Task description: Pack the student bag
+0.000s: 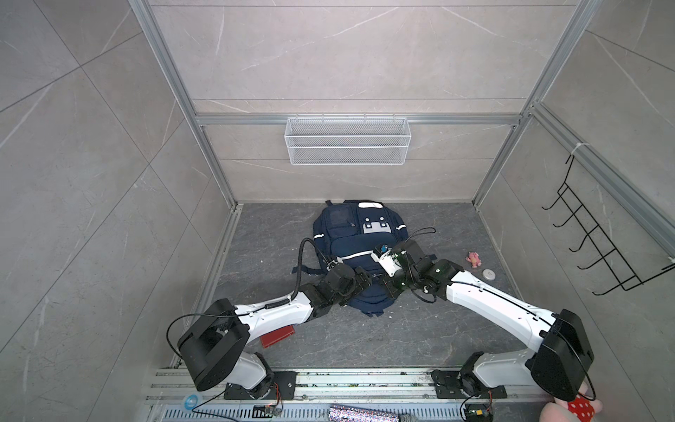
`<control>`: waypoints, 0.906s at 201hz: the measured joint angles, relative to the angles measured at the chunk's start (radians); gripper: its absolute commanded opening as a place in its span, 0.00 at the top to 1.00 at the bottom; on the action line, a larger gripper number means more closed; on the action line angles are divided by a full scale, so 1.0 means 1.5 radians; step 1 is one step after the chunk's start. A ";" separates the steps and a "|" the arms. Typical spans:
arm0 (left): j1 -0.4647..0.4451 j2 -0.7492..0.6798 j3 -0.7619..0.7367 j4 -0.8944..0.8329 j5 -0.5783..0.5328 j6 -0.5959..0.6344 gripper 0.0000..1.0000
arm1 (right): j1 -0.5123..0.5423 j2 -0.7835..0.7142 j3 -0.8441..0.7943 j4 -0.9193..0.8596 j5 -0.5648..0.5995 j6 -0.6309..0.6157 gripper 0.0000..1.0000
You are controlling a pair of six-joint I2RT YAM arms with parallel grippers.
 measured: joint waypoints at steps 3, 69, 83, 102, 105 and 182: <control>0.000 -0.001 0.000 0.001 -0.001 -0.003 0.17 | 0.000 0.000 0.000 0.001 -0.001 0.000 1.00; 0.007 -0.039 -0.034 0.034 -0.029 -0.056 0.34 | 0.007 0.012 0.000 0.010 -0.021 0.002 1.00; 0.007 -0.050 -0.034 0.021 -0.030 -0.062 0.32 | 0.007 0.012 0.000 0.010 -0.022 0.005 1.00; 0.008 -0.077 -0.032 -0.004 -0.030 -0.065 0.01 | 0.008 0.012 0.000 0.010 -0.022 0.008 1.00; 0.008 -0.082 -0.030 -0.014 -0.030 -0.060 0.01 | 0.009 0.012 0.000 0.010 -0.022 0.008 1.00; 0.008 -0.079 0.047 -0.045 -0.032 -0.087 0.07 | 0.011 0.012 0.000 0.010 -0.022 0.009 1.00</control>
